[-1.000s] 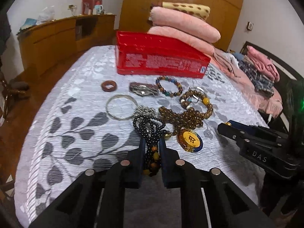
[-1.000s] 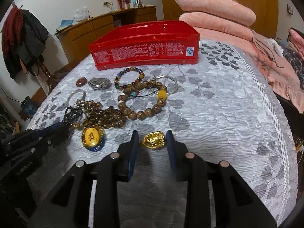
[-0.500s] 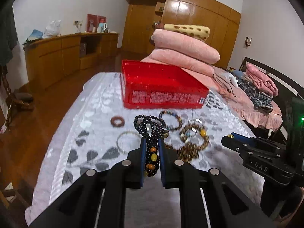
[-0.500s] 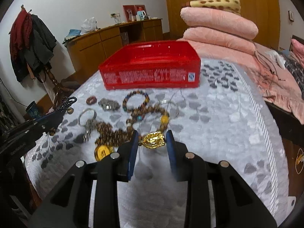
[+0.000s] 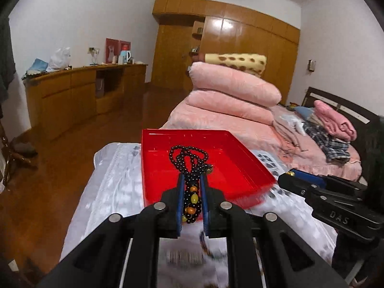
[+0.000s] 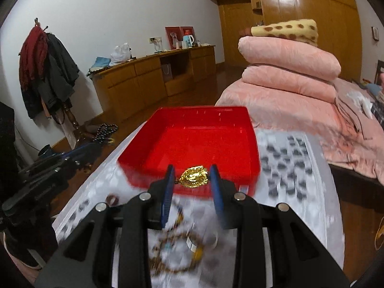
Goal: Organize jewelry
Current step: 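Carry both held pieces over the red tin and open both tools, then withdraw both tools from the tin back toward the jewelry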
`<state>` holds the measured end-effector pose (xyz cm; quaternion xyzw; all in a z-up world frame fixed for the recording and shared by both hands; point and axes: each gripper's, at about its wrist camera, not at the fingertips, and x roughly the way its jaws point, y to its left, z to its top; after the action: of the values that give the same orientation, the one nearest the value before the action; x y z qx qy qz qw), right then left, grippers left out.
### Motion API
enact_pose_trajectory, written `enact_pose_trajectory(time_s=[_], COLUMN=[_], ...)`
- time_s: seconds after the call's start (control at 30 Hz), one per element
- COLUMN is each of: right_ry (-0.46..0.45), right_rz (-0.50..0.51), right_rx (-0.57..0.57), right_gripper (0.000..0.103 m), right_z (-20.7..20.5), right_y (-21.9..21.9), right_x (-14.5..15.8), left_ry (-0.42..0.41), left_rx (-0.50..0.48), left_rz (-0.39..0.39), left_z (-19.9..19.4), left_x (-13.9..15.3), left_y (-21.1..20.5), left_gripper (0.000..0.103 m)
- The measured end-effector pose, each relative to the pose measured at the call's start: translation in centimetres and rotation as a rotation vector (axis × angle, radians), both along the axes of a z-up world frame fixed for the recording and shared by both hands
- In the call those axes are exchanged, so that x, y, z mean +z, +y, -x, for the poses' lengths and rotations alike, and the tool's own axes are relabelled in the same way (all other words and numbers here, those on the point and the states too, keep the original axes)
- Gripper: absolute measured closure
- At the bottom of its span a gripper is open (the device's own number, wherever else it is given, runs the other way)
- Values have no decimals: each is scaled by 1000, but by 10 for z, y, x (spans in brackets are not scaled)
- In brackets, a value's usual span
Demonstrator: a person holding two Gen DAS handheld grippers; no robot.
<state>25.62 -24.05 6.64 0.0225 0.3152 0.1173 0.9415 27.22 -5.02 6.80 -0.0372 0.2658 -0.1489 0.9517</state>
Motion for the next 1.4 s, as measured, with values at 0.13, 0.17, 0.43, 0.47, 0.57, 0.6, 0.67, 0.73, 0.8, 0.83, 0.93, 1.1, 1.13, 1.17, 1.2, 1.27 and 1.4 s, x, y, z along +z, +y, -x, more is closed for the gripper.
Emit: enact_pose_trajectory(time_s=[0.13, 0.17, 0.43, 0.47, 0.57, 0.6, 0.67, 0.73, 0.8, 0.83, 0.93, 1.1, 1.13, 1.17, 1.2, 1.27, 1.4], right_ry=[20, 18, 12, 8, -29, -37, -58, -81, -94, -98, -94, -31, -9, 6, 14, 30, 85], right_rz=[-16, -9, -12, -16, -24, -21, -14, -8, -2, 2, 11, -25, -25, -21, -17, -11, -5], right_rx=[-20, -23, -48, -50, -66, -70, -78, -83, -87, -85, -90, -68, -63, -63, -62, -59, -39], right_gripper=[75, 74, 55, 55, 52, 49, 43, 35, 28, 27, 23, 23, 23, 23, 23, 23, 28], right_z=[-34, -38, -54, -54, -39, -33, -18, 3, 25, 34, 64, 101, 107, 112, 116, 124, 130], right_y=[-1, 0, -6, -8, -14, -14, -15, -14, -12, -10, -3, 9, 12, 16, 19, 25, 41], right_x=[-13, -16, -27, -25, -17, -16, -12, -10, -12, -13, -21, -42, -49, -53, -56, -63, -78], left_ry=[32, 35, 29, 30, 13, 0, -33, -47, -47, -42, -22, 36, 51, 63, 71, 94, 128], left_rx=[33, 38, 42, 40, 47, 52, 52, 50, 57, 62, 71, 85, 84, 88, 97, 112, 111], left_rz=[-22, -28, -46, -40, -33, -34, -33, -41, -39, -37, -44, -86, -88, -92, -95, -97, -127], left_z=[-36, -42, -56, -55, -46, -40, -22, -4, 12, 20, 46, 86, 90, 94, 99, 109, 122], left_x=[-18, -23, -29, -28, -19, -15, -8, -6, -8, -11, -23, -49, -53, -57, -60, -69, -81], left_y=[-9, -11, -15, -14, -8, -6, 0, 6, 15, 19, 29, 40, 42, 44, 48, 53, 54], left_gripper=[90, 90, 78, 77, 59, 49, 37, 30, 23, 21, 20, 19, 19, 19, 19, 19, 19])
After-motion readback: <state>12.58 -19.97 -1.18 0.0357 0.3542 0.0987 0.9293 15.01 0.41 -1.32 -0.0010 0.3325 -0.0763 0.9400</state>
